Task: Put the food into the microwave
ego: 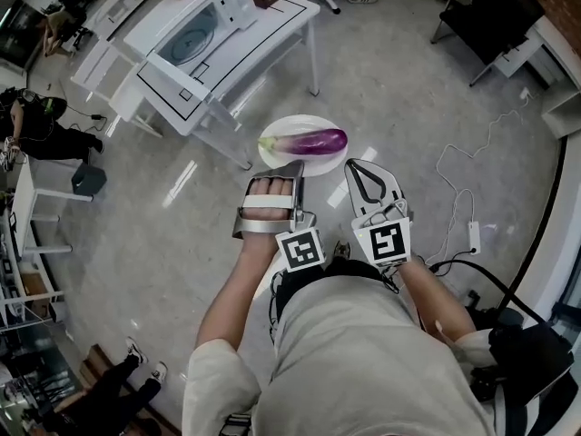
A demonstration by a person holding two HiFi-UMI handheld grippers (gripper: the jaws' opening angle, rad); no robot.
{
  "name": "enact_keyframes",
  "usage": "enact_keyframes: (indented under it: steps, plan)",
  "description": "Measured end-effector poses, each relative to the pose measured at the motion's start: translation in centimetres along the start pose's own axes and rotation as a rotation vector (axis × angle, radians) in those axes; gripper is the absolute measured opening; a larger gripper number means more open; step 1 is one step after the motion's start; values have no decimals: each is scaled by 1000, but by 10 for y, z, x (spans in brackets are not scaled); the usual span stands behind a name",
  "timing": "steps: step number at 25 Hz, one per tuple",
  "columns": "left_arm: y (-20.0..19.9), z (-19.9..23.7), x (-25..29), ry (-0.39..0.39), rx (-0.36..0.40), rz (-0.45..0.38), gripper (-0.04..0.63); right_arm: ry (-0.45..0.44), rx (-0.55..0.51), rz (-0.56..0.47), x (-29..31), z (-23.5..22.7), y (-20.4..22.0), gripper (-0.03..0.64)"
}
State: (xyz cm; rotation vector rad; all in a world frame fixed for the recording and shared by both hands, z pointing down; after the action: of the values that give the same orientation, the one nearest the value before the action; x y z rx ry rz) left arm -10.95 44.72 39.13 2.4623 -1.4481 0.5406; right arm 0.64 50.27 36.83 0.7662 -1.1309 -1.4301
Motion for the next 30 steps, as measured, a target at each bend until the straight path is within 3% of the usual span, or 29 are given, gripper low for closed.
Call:
enact_keyframes:
  steps: [5, 10, 15, 20, 30]
  plan:
    - [-14, 9, 13, -16, 1, 32, 28, -20, 20, 17, 5, -20, 20, 11]
    - [-2, 25, 31, -33, 13, 94, 28, -54, 11, -17, 28, -34, 18, 11]
    - [10, 32, 57, -35, -35, 151, 28, -120, -5, -24, 57, -40, 20, 11]
    - [28, 47, 96, -51, -50, 198, 29, -166, -23, -35, 105, -52, 23, 11]
    - [50, 85, 206, -33, -161, 252, 28, -241, -21, 1, 218, -99, 36, 11]
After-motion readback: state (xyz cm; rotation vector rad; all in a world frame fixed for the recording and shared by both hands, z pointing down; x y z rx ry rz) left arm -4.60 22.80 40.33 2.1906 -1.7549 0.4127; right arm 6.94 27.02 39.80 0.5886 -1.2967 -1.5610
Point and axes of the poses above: the fingertips, and each gripper's own axes: x forward along the fingers, z to its left, y out of its underside, the point moved 8 cm from there along -x, backward along the fingers, and after that the axes turned 1 degree about -x, right-handed, at the moved point
